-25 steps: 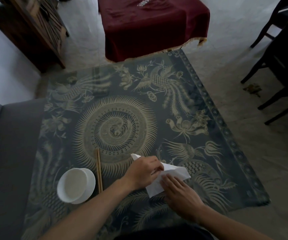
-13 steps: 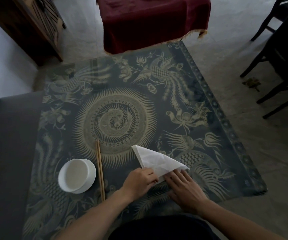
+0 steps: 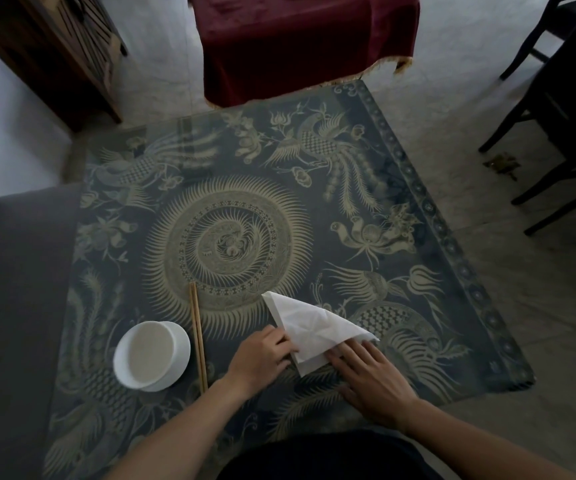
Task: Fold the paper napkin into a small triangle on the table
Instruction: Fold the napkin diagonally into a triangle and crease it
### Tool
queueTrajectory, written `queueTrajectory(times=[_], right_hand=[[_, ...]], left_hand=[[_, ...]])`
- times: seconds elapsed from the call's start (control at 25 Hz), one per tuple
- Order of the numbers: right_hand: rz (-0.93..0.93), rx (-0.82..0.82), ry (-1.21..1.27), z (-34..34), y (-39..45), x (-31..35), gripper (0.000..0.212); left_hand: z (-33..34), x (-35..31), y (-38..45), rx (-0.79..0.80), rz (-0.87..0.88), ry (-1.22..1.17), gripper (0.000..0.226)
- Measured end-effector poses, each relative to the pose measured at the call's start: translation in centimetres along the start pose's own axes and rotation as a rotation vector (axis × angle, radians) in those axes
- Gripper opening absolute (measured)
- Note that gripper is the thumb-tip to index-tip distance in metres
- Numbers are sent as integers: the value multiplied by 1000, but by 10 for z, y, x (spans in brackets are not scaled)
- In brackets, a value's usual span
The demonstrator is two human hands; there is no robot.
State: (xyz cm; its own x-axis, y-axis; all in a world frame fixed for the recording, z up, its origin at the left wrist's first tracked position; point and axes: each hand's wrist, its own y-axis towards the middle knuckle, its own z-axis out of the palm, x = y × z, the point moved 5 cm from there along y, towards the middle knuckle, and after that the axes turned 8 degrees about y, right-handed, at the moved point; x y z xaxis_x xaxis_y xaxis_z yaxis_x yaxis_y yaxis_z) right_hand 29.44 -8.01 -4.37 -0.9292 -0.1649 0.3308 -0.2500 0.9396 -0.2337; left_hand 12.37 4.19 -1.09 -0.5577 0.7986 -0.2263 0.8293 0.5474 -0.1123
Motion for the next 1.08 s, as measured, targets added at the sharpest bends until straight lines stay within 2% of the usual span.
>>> queueTrajectory(times=[0.36, 0.68, 0.88, 1.08], right_hand=[[-8, 21, 13, 4, 1, -2, 74], [-8, 23, 16, 7, 0, -2, 70], [-58, -46, 34, 3, 1, 2, 56], [-32, 0, 12, 3, -1, 2, 59]], left_hand=[[9, -10, 10, 21, 108, 67, 11], [2, -13, 5, -33, 41, -65, 5], [5, -24, -3, -34, 82, -27, 8], [8, -22, -6, 3, 77, 49, 9]])
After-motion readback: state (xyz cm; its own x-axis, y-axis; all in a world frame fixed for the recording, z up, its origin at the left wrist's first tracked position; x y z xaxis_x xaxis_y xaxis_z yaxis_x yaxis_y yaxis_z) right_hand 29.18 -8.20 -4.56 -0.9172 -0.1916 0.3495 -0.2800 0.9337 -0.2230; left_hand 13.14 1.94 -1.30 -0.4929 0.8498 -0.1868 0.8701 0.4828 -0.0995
